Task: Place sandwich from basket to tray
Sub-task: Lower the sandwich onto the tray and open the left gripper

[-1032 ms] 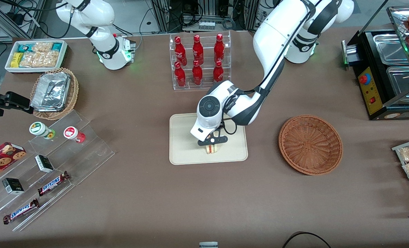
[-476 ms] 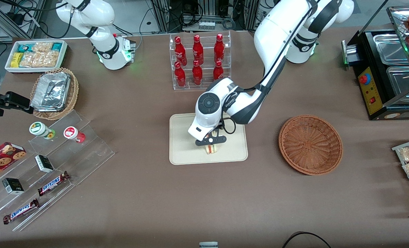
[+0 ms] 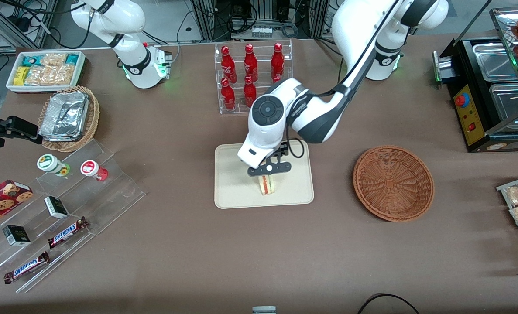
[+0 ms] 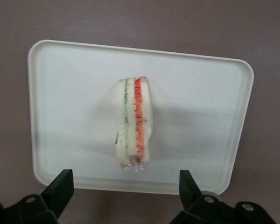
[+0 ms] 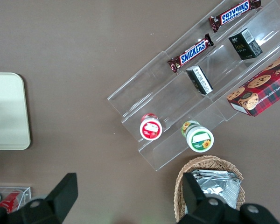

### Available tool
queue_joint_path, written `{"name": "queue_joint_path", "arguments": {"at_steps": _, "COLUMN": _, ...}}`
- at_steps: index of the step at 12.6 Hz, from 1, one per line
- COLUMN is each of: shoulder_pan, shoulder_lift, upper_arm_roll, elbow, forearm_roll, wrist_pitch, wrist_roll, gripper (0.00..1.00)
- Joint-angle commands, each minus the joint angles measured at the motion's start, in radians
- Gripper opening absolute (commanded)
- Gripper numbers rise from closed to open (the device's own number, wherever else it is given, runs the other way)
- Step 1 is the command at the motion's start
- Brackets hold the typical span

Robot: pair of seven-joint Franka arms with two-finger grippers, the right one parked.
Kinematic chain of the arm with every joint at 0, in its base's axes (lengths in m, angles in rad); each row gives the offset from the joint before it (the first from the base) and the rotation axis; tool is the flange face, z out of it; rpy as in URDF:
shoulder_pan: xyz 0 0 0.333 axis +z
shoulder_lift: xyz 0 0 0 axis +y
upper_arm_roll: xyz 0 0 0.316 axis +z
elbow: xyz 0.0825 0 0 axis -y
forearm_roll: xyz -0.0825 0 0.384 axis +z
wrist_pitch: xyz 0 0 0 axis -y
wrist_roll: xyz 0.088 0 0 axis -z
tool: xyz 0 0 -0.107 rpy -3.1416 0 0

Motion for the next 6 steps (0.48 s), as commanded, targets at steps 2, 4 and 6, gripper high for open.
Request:
{"name": "queue_joint_path", "arguments": {"at_steps": 2, "shoulder_pan": 0.055, "shoulder_lift": -0.059, "upper_arm_roll": 0.013, "elbow": -0.038, "forearm_roll": 0.014, "wrist_pitch": -0.038, "wrist_roll": 0.008, "gripper": 1.0}}
{"name": "queue_joint_path", "arguments": {"at_steps": 4, "shoulder_pan": 0.099, "shoulder_lift": -0.115, "upper_arm_roll": 0.013, "elbow": -0.079, "forearm_roll": 0.015, "wrist_pitch": -0.047, "wrist_roll": 0.095, "gripper": 1.0}}
{"name": "queue_joint_path", "arguments": {"at_steps": 6, "shoulder_pan": 0.155, "shoulder_lift": -0.169, "upper_arm_roll": 0.013, "elbow": -0.134, "forearm_roll": 0.014, "wrist_pitch": -0.05, "wrist_roll": 0.182, "gripper": 1.0}}
